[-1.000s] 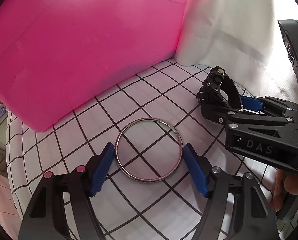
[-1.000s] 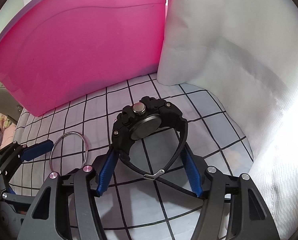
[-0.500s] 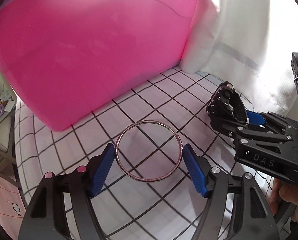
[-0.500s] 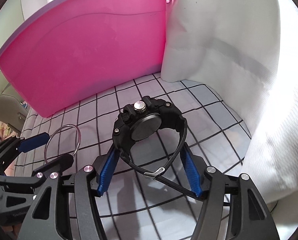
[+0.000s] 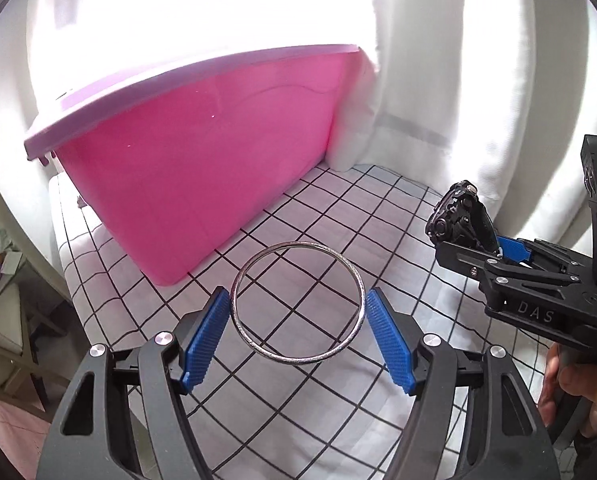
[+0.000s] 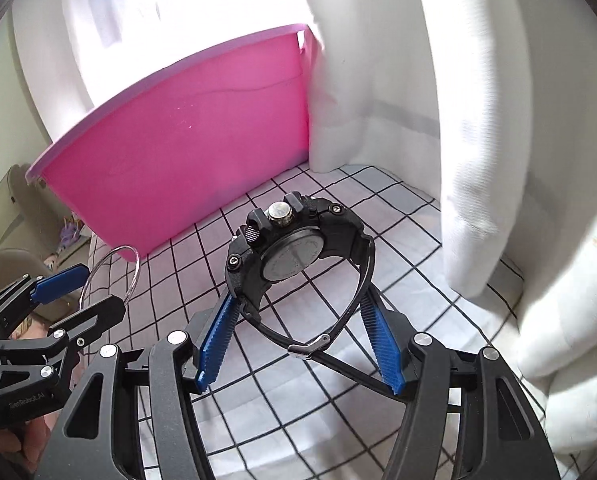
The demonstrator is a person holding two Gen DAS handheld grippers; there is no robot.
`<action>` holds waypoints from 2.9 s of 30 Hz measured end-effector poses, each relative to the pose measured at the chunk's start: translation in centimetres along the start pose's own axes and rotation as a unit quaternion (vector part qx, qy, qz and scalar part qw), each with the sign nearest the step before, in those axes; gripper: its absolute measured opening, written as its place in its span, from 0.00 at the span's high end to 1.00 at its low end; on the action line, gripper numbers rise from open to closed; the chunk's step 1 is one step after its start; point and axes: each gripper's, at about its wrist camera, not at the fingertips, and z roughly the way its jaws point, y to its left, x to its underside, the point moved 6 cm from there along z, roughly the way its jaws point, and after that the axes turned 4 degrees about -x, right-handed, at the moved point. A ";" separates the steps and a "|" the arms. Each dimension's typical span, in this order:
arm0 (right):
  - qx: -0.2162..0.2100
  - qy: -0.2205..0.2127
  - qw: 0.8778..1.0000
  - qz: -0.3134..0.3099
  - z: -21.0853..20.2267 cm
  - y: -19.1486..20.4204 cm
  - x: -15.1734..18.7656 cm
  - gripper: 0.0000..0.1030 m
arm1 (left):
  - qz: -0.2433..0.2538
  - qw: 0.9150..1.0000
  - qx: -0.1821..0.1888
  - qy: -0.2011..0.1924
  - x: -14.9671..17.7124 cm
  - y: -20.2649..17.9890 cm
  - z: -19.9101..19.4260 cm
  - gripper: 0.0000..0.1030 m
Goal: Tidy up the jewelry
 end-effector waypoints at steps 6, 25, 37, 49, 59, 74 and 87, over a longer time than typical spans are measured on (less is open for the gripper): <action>0.048 -0.034 0.997 0.050 -6.6 0.5 0.9 0.42 | 0.047 0.997 0.049 -0.020 -1.2 -0.2 -4.5 0.34; 0.104 -0.142 0.981 0.079 -14.0 9.7 -5.7 0.42 | 0.074 0.981 0.091 -0.154 -14.3 6.8 -10.8 0.34; 0.061 -0.148 0.987 0.028 -7.1 16.6 -13.7 0.42 | 0.056 0.986 0.064 -0.145 -18.2 13.9 -7.0 0.34; 0.033 -0.090 0.995 0.026 2.1 19.2 -19.3 0.42 | 0.007 0.996 0.011 -0.094 -21.9 21.0 1.0 0.34; 0.051 -0.030 0.997 0.045 7.4 18.5 -19.9 0.42 | 0.005 0.999 0.009 -0.037 -21.8 21.1 5.6 0.33; 0.081 -0.046 0.995 0.033 7.1 19.1 -22.1 0.27 | -0.001 1.000 -0.011 0.004 -20.8 22.1 7.2 0.10; 0.085 -0.058 0.993 0.052 5.6 18.5 -20.8 0.27 | -0.001 0.999 -0.033 0.002 -20.7 22.7 6.3 0.08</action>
